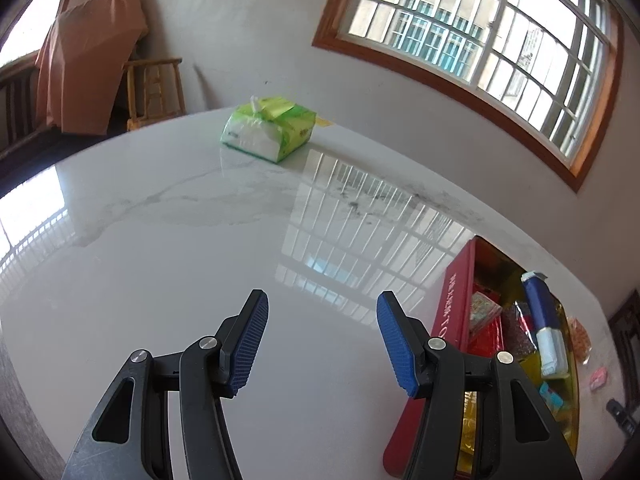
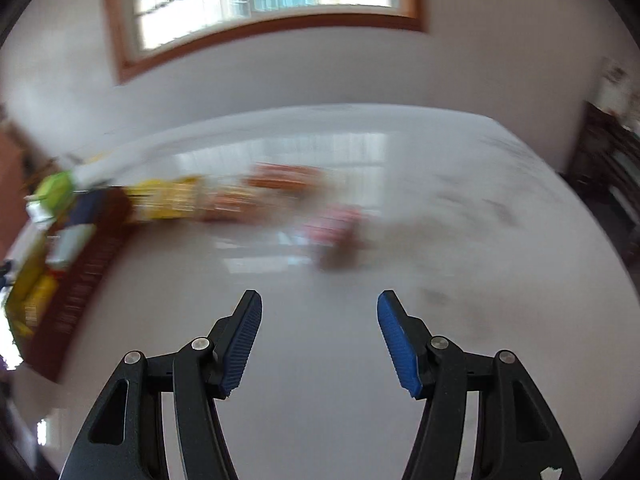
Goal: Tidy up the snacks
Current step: 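Move the left gripper to the yellow foil bag and grasp it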
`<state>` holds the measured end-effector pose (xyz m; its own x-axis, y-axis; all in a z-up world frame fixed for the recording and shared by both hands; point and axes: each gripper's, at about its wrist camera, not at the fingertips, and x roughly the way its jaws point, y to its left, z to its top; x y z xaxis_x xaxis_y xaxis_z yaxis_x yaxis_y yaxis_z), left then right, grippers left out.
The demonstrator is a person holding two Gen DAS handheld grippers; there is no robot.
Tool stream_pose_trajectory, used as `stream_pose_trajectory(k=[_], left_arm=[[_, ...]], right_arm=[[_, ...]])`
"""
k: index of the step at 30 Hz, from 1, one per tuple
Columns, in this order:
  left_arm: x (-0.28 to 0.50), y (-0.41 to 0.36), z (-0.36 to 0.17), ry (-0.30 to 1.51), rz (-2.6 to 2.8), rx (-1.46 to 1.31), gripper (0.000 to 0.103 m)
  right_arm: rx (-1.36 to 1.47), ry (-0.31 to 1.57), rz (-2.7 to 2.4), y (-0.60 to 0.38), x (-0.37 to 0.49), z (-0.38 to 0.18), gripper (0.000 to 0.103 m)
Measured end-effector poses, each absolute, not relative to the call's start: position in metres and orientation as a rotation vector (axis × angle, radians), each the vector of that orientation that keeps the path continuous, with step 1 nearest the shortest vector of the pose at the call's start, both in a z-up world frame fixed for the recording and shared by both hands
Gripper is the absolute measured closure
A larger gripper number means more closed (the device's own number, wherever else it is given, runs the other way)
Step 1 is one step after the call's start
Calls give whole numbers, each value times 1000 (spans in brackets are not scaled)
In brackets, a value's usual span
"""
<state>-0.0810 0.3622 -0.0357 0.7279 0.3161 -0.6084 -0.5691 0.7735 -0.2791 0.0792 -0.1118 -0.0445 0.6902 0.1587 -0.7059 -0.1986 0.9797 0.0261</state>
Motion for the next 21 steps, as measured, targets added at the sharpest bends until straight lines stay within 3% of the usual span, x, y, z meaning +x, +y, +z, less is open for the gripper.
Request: stream_pose_trajectory(k=[4, 9, 10, 12, 21], left_arm=[[-86, 341, -15, 560, 506, -362, 45], [-78, 280, 50, 514, 312, -171, 44], [-68, 261, 63, 528, 251, -106, 41], [-46, 221, 82, 560, 119, 21, 19], [67, 90, 81, 707, -238, 512, 19]], right_arm=[[-67, 786, 91, -163, 88, -51, 40], [27, 777, 50, -212, 94, -51, 33], [70, 783, 58, -219, 96, -53, 32], [125, 799, 71, -231, 96, -55, 32], [198, 788, 164, -238, 99, -56, 27]])
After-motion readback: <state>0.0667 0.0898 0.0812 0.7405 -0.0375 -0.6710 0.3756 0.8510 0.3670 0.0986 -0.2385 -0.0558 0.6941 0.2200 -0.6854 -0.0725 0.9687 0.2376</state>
